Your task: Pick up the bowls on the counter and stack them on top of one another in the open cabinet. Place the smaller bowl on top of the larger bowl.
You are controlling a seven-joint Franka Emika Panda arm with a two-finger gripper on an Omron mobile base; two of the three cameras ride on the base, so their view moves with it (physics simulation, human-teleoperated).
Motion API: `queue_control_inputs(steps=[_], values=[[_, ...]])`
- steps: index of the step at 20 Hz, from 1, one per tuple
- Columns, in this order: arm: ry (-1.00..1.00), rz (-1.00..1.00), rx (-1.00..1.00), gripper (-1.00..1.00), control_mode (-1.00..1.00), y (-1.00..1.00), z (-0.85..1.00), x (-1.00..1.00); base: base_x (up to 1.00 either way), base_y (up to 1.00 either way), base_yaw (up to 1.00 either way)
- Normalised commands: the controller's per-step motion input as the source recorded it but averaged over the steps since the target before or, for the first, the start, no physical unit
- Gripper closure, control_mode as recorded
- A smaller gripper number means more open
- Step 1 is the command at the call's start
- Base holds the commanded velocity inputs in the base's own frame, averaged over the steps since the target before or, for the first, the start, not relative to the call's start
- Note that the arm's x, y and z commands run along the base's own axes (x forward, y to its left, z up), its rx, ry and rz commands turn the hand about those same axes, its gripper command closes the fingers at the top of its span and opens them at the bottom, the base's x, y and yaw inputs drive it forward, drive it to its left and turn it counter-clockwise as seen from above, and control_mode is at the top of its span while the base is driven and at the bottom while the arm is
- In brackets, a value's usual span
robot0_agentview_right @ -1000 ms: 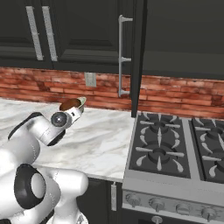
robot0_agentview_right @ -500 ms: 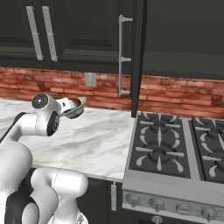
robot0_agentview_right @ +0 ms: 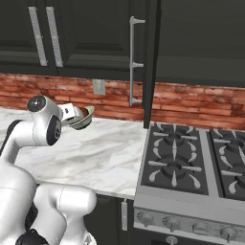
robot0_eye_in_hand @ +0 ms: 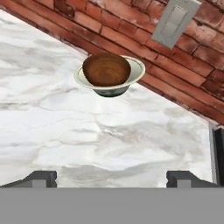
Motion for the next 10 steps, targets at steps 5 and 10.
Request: queue_control_inputs(steps=[5, 10], values=[[0.00, -0.13, 0.10, -1.00, -1.00, -0.26, 0.11, -0.72, 0.00, 0.00, 0.00], [0.01, -0.01, 0.04, -1.00, -1.00, -0.01, 0.00, -0.07, 0.00, 0.00, 0.00]])
